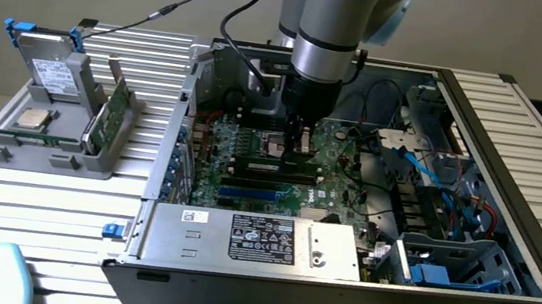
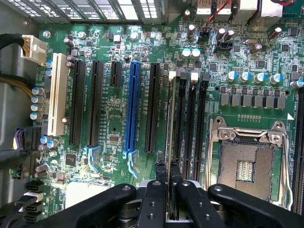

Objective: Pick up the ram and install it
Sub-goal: 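Insert the ram into the slot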

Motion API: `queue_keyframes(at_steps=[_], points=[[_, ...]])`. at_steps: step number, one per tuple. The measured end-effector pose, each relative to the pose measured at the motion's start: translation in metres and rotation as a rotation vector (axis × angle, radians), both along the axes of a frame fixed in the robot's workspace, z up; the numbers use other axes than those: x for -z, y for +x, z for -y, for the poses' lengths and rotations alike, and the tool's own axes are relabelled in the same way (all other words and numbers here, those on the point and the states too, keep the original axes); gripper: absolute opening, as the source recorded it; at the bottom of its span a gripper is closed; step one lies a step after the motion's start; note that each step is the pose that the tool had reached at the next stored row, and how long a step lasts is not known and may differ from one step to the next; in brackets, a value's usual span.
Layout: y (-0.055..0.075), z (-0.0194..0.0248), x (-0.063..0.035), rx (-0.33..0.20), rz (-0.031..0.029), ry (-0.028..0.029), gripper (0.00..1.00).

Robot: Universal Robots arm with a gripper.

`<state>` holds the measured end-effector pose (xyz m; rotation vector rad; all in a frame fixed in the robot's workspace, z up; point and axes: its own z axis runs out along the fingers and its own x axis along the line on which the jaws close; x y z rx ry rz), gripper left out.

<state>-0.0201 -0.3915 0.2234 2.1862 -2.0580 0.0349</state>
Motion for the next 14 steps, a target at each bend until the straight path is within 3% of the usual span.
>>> queue_keyframes(at_steps=[14], points=[[0.0,0.0,0.0021,-0.002,-0.0004,-0.0004,0.14]])
